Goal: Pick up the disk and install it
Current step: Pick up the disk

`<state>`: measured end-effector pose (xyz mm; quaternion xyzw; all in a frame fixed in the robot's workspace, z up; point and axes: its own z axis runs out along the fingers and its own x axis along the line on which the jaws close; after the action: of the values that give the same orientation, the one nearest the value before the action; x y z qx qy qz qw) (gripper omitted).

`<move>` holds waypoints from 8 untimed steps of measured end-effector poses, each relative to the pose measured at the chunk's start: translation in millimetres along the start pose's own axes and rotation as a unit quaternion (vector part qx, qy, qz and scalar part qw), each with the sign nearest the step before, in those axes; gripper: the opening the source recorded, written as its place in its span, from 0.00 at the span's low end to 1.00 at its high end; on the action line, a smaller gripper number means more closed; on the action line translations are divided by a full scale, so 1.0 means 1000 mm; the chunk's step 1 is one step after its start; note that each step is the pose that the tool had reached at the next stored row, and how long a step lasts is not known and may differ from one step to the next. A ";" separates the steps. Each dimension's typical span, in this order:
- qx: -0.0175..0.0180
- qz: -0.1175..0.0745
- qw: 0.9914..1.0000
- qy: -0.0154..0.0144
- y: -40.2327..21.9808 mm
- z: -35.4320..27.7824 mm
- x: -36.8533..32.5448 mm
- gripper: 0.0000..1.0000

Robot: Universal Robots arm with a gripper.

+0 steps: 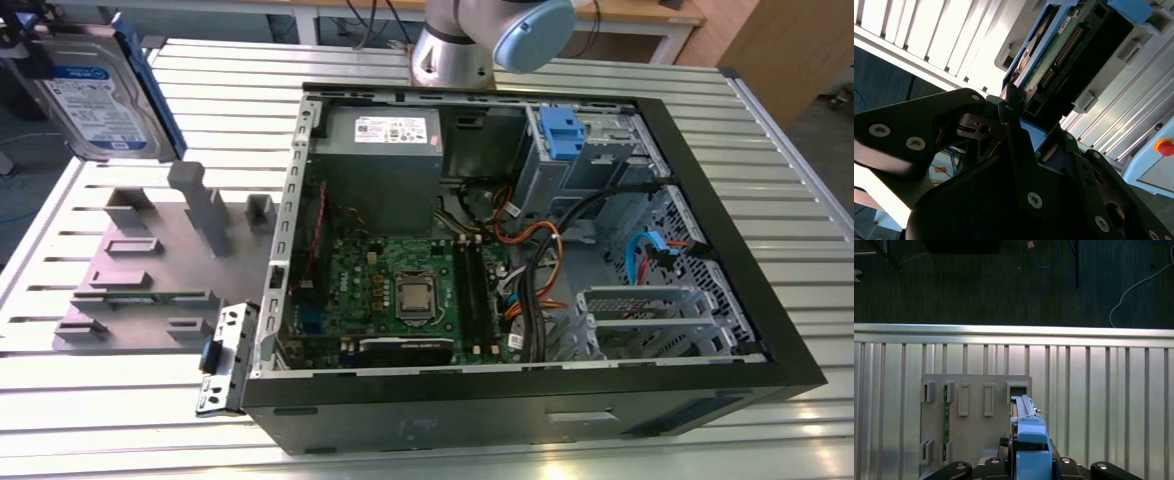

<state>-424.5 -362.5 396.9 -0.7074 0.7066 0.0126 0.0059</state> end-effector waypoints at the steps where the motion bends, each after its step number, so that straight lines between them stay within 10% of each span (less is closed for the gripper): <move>1: 0.000 0.000 1.000 0.000 0.0000 -0.0002 0.0000 0.37; 8: 0.000 0.000 1.000 0.000 0.0000 -0.0025 -0.0001 0.37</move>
<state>-424.5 -362.4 399.4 -0.7074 0.7066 0.0126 0.0059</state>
